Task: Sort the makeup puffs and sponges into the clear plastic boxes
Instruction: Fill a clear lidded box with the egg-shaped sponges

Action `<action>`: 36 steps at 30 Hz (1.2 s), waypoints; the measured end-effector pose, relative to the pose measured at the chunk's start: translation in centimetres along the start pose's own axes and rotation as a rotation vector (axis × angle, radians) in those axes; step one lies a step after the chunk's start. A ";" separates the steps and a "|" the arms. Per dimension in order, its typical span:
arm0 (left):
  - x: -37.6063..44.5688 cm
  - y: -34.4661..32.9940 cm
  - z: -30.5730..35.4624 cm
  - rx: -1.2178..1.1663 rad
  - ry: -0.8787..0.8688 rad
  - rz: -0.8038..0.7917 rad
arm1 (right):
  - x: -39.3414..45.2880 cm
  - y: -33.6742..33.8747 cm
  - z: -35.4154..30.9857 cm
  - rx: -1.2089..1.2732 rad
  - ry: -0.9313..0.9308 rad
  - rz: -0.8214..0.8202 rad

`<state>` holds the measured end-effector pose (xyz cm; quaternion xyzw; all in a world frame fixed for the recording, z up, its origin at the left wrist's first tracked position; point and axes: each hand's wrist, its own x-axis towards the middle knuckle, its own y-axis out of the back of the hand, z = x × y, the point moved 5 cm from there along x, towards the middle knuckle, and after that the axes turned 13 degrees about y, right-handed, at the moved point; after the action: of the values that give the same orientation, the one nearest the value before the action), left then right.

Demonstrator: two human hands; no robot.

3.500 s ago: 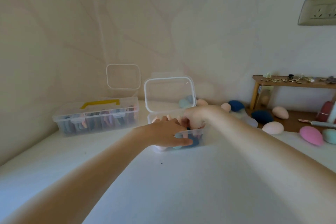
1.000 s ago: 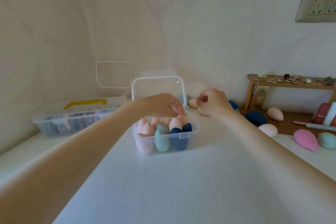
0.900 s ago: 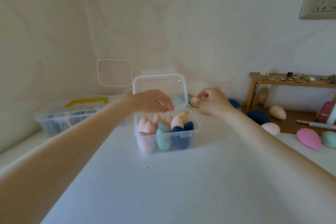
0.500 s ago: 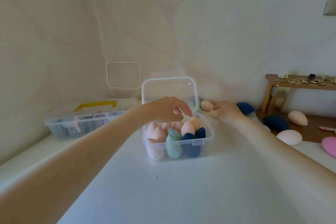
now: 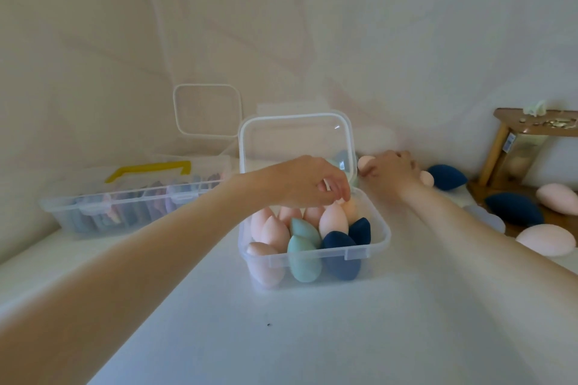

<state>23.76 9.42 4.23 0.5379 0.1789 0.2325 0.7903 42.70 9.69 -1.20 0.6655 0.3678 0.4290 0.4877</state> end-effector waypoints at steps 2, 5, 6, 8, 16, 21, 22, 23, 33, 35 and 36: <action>-0.2 0.1 0.1 -0.004 0.005 0.012 | -0.7 2.0 -0.3 0.110 0.015 0.135; -0.7 0.0 0.4 -0.044 0.014 0.034 | -2.5 5.3 -1.4 0.422 0.105 0.234; -1.1 0.0 0.7 -0.054 0.010 0.037 | -3.2 6.3 -1.7 0.528 0.125 0.213; -2.0 -0.3 1.1 -0.075 0.005 0.027 | -4.7 8.0 -2.8 0.751 0.149 0.107; -5.2 -1.6 2.0 0.025 0.035 -0.149 | -10.5 10.2 -7.2 0.633 0.288 -0.684; -5.5 -2.9 1.1 -0.017 0.215 -0.300 | -11.3 9.6 -9.2 0.299 0.312 -0.754; -5.5 -3.0 1.2 -0.030 0.237 -0.299 | -11.3 9.6 -9.3 0.286 0.298 -0.747; -5.7 -3.1 1.3 -0.034 0.236 -0.286 | -11.2 9.5 -9.5 0.270 0.294 -0.741; -5.3 -4.1 1.5 -0.054 0.310 -0.160 | -10.1 6.5 -10.8 -0.072 0.285 -0.740; -5.2 -4.2 1.4 -0.042 0.312 -0.144 | -10.0 6.1 -11.1 -0.175 0.297 -0.742; -5.0 -4.3 1.3 -0.025 0.306 -0.141 | -10.0 5.9 -11.3 -0.223 0.312 -0.740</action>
<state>21.07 4.27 0.89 0.4726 0.3313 0.2579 0.7748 28.97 2.85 4.13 0.3584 0.6028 0.3578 0.6165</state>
